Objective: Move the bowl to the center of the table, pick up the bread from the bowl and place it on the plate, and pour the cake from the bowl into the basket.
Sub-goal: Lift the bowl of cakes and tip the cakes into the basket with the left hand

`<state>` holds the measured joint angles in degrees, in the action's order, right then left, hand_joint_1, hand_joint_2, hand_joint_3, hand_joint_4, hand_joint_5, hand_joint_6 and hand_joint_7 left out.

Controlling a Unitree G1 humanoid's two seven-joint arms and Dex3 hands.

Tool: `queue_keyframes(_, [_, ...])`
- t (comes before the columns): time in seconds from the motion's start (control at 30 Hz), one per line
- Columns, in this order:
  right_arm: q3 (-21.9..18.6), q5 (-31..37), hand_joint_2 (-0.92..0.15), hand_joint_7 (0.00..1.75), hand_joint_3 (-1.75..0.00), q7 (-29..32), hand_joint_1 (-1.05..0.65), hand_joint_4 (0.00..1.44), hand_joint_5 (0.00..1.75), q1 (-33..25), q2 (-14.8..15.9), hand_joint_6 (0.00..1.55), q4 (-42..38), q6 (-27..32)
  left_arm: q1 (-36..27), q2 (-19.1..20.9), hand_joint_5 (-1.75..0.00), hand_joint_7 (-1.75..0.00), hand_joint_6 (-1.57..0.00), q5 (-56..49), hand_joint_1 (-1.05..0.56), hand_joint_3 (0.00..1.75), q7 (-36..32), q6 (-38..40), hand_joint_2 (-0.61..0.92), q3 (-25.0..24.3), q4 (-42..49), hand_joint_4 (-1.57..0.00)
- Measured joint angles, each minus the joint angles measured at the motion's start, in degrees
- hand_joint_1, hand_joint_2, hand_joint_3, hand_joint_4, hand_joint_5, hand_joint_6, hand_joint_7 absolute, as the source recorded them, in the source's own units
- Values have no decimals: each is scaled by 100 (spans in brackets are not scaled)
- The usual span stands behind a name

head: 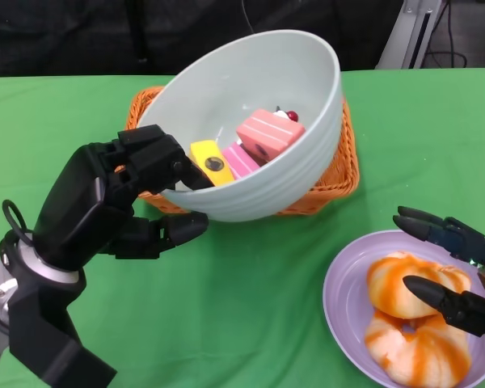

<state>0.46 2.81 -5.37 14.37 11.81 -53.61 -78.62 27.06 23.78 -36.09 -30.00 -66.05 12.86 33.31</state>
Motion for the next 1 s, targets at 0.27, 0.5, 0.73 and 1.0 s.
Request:
queue_keyframes(0.27, [303, -1087, -92, 87, -26, -720, -16, 82, 96, -40, -291, 74, 362, 234, 144, -100, -175, -140, -69, -56, -15, 104, 0, -93, 64, -149, 219, -66])
queue_keyframes(0.5, [283, -1422, -82, 128, -51, -1182, -5, 82, 123, -175, -413, 71, 551, 468, 177, -147, -175, -140, -69, -140, -13, 105, -1, -240, 64, -238, 361, -66])
queue_keyframes(0.73, [149, -1311, -74, 129, -58, -1260, -5, 84, 126, -178, -482, 72, 552, 474, 192, -202, -175, -136, -69, -206, -12, 100, -1, -353, 67, -331, 437, -64])
queue_keyframes(1.0, [61, -1276, -69, 127, -67, -1413, -4, 82, 123, -155, -586, 71, 422, 471, 323, -455, -175, -137, -70, 652, -27, 46, 649, -608, 92, -258, 759, -65])
